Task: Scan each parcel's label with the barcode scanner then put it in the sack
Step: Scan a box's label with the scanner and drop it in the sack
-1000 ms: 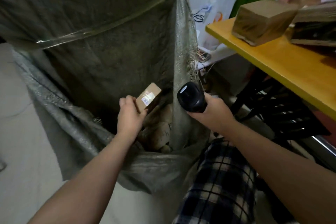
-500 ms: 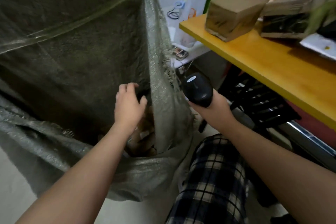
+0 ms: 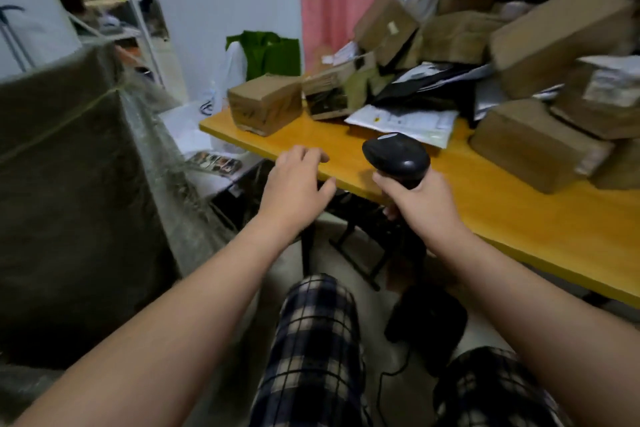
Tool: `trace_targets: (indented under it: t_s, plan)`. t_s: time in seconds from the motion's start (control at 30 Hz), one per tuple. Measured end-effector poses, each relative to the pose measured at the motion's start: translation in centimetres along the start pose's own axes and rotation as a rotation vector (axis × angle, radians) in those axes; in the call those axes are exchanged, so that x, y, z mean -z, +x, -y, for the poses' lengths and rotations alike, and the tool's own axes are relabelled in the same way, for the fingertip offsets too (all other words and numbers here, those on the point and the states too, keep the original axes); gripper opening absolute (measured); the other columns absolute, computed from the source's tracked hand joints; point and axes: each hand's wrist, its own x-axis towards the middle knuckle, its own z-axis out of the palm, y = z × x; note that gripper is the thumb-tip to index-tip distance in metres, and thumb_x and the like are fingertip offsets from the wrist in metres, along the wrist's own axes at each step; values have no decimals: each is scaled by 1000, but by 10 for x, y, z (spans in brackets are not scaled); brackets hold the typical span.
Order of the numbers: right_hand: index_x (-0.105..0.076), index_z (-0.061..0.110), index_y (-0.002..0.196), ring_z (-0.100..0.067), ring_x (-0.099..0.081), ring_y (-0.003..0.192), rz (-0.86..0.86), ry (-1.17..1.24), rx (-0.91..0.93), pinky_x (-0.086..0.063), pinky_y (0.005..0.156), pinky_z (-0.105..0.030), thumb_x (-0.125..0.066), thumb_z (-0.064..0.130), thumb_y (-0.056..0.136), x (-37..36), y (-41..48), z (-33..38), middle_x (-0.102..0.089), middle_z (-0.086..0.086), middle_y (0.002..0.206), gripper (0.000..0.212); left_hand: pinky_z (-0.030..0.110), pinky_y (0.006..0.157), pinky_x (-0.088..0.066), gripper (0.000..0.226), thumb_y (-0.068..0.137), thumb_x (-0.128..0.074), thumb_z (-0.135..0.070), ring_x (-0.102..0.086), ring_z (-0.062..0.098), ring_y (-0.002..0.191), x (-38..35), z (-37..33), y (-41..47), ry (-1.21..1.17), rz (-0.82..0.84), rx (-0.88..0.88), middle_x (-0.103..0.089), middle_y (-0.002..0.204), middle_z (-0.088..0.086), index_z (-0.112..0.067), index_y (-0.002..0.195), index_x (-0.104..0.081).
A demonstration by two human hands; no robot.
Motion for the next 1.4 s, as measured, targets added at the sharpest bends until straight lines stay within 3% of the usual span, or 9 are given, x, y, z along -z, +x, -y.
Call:
trace_targets:
  t_s: [0.27,0.47,0.6,0.7,0.87,1.1,1.23,1.3,1.4]
  plan:
    - [-65,10,102,-17,-62,48,-269,-8,-85,-51,49,-29,-74,26,83,141,-9,8,-66,-1,70,27,34,98,-35,42,91,-59,-35,-41,26,122,-44,-128,49,-139,78,-244,-47,128,5,-16,127,-51]
    - [-67,14,99,-14,-63,52,-501,-3,-114,-49,50,-24,-73,25,84,225,-8,10,-66,-1,71,19,39,104,-35,61,88,-63,-42,-38,30,127,-78,-227,94,-222,132,-410,-39,134,9,-15,138,-40]
    - [-66,9,100,-20,-63,56,-570,141,-205,-52,56,-32,-71,24,86,256,-5,3,-65,-4,69,21,43,109,-31,86,80,-66,-56,-31,32,133,-87,-281,132,-311,187,-380,-27,145,11,-19,146,-25]
    - [-64,8,103,-17,-62,57,-584,193,-241,-53,57,-28,-69,25,87,270,-3,-2,-66,-7,76,24,48,111,-26,100,74,-69,-62,-23,35,137,-94,-300,163,-388,306,-268,-19,149,11,-26,149,-14]
    - [-63,7,108,-14,-62,55,-583,233,-260,-54,54,-24,-68,26,88,278,0,-9,-67,-8,80,29,42,109,-33,95,73,-77,-49,-35,28,132,-111,-302,172,-630,379,-230,-29,145,8,-29,146,-20]
    - [-64,8,108,-16,-65,67,-614,240,-205,-54,56,-24,-69,25,86,274,-4,-6,-66,-8,82,28,43,111,-35,79,69,-81,-39,-34,19,133,-87,-275,140,-889,76,-302,-33,142,1,-37,131,-31]
    - [-62,28,98,-14,-65,89,-511,243,-100,-54,60,-19,-68,21,87,255,-11,8,-66,0,98,14,19,106,-36,83,66,-84,-36,-38,9,131,-62,-213,91,-883,60,-374,-34,143,-3,-40,129,-31]
    - [-60,35,93,0,-62,88,-438,237,-71,-49,68,-13,-69,24,86,236,-12,12,-66,12,95,16,6,99,-36,80,69,-85,-22,-41,3,127,-57,-182,71,-894,65,-344,-37,140,-7,-40,127,-32]
    - [-59,40,93,11,-55,88,-333,248,-60,-42,71,-8,-72,28,84,202,-11,12,-62,22,96,20,-1,92,-33,77,69,-82,-19,-40,-15,118,-56,-145,51,-827,116,-305,-40,130,-15,-39,124,-32]
